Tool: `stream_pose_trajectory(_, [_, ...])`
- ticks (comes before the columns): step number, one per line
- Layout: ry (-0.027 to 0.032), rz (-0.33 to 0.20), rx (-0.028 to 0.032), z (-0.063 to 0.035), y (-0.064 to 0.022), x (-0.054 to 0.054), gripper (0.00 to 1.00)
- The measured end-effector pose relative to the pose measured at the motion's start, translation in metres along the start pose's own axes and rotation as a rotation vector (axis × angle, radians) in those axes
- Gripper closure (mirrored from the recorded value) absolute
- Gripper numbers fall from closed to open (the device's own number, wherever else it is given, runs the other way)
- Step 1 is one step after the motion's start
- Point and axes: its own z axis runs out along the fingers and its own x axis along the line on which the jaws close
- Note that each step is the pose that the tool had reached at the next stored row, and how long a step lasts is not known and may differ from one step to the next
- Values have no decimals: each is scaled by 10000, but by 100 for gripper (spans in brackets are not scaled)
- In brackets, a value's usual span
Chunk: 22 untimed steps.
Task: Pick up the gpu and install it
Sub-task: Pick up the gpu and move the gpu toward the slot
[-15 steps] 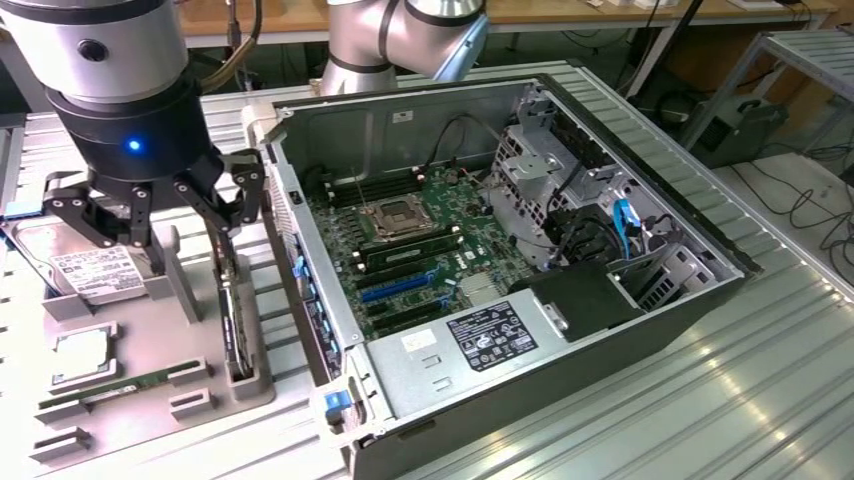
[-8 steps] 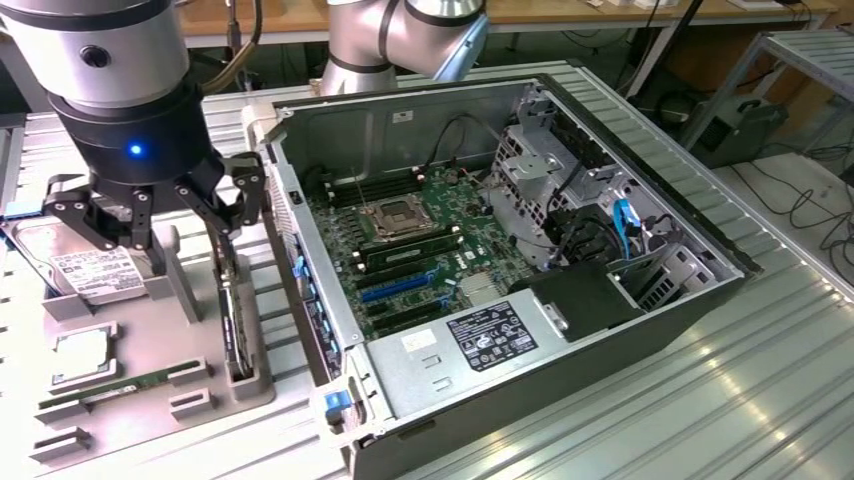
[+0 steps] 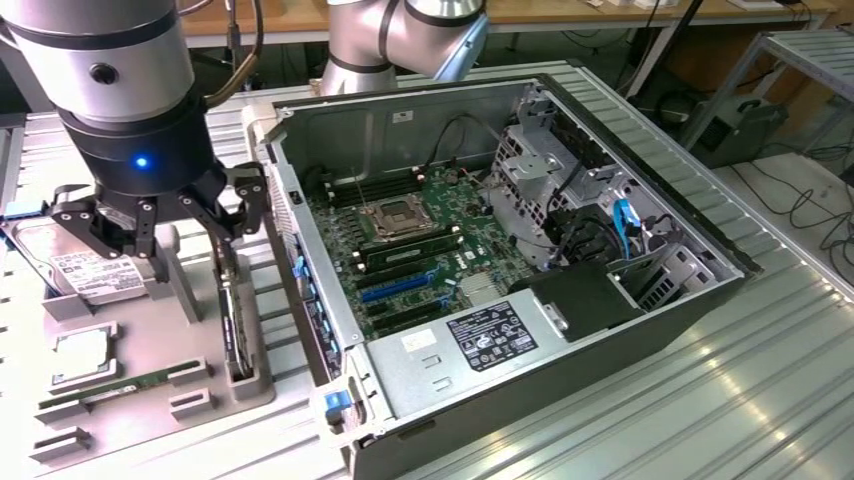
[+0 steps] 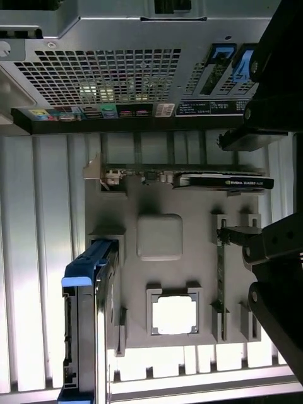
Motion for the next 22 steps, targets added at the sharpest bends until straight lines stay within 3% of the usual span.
stream_pose_trajectory(4, [-3, 0, 65, 45, -2, -5, 40])
stream_pose_trajectory(11, [15, 1, 80, 199, -19, -11, 40])
stream_pose_trajectory(14, [14, -21, 114, 241, -19, -15, 40])
stream_pose_trajectory(22, [14, -23, 115, 246, -19, -15, 40])
